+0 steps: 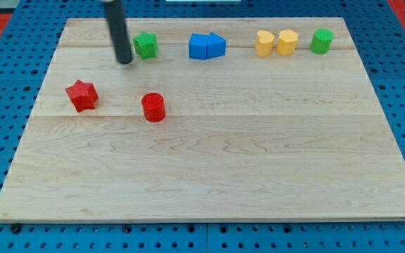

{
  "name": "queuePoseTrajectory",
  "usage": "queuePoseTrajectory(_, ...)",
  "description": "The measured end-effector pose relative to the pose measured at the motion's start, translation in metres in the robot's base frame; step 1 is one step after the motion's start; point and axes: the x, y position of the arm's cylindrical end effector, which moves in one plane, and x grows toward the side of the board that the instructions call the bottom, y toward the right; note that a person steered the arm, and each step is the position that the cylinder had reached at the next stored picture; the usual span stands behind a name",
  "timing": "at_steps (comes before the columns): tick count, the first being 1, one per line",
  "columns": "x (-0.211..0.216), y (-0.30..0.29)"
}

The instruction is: Place the red blocks left to the green star to form a horizontal line

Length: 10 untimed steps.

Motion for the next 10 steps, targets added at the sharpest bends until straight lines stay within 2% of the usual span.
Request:
queuePoseTrajectory(1, 0.037, 0.058)
queuePoseTrajectory(2, 0.027, 0.080)
queuePoseTrajectory(4, 0.077, -0.012)
queuePoseTrajectory(5, 0.061, -0.017)
queuePoseTrajectory(6, 0.109, -0.022)
queuePoseTrajectory(7, 0.085, -0.061)
queuePoseTrajectory(10, -0.026, -0.035)
